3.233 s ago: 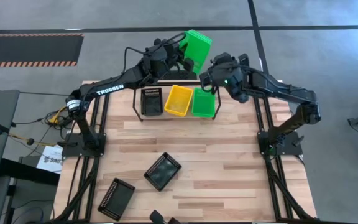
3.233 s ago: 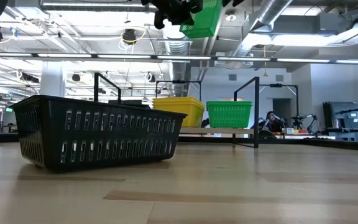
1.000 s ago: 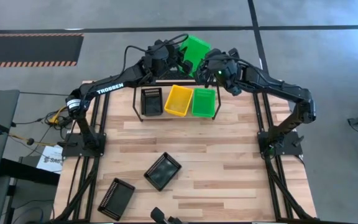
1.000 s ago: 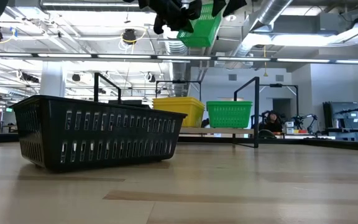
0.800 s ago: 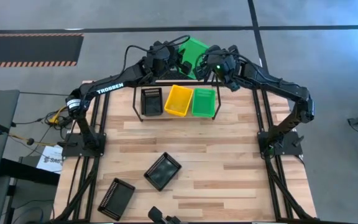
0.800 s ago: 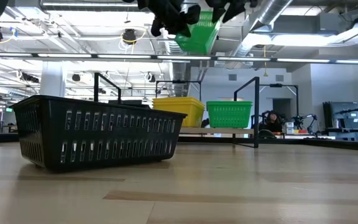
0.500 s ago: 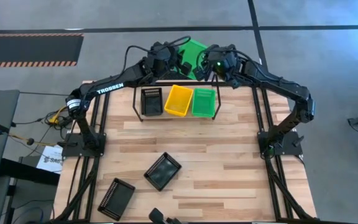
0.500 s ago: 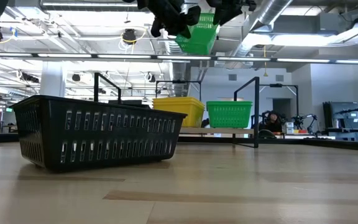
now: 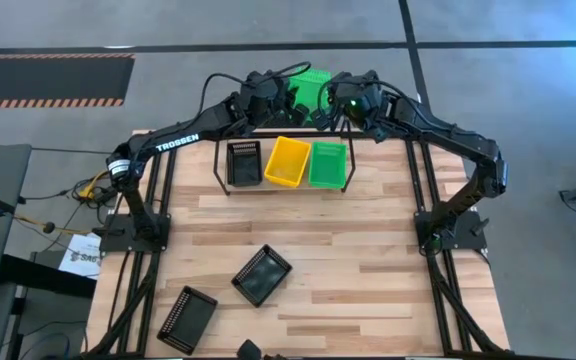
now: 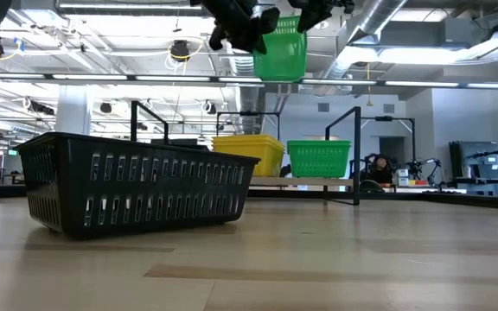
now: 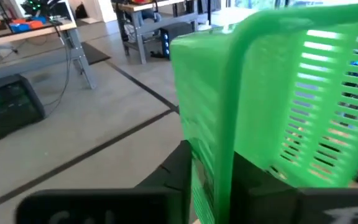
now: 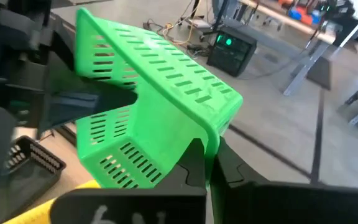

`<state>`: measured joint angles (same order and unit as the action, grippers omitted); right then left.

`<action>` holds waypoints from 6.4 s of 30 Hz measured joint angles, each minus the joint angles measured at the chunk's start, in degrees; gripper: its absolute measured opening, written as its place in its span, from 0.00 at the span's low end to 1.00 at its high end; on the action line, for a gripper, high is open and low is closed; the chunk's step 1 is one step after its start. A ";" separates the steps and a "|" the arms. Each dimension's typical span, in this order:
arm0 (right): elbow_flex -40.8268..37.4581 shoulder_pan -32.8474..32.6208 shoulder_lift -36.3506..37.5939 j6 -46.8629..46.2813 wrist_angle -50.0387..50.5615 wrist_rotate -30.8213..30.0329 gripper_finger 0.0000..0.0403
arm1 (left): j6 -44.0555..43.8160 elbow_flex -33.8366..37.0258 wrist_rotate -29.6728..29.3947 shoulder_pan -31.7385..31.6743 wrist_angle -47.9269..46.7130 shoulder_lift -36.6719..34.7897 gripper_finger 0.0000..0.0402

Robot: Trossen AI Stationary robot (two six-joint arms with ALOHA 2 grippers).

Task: Stack baskets on shelf by color
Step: Stack the green bin on top of the green bin on the shelf

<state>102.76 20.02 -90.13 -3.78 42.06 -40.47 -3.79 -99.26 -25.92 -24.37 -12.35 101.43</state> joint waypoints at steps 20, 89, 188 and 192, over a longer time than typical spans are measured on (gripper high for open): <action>-0.19 -0.75 0.55 5.54 -7.12 6.50 0.01 | -0.76 -14.40 -17.25 5.65 -23.52 -0.20 0.28; -16.11 -2.17 6.30 -40.12 6.47 25.15 0.00 | -10.18 -5.30 -19.73 17.38 -77.60 -1.80 0.69; -29.97 6.63 4.43 -43.10 10.36 31.24 0.00 | -8.87 -4.33 -15.27 17.40 -68.69 -3.21 0.69; -29.90 8.63 4.59 -41.22 8.08 31.42 0.00 | -8.87 -4.33 -15.27 17.40 -68.69 -3.21 0.69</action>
<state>72.86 28.65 -85.54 -45.00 50.14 -9.05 -12.67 -103.59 -41.19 -6.96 -81.03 98.21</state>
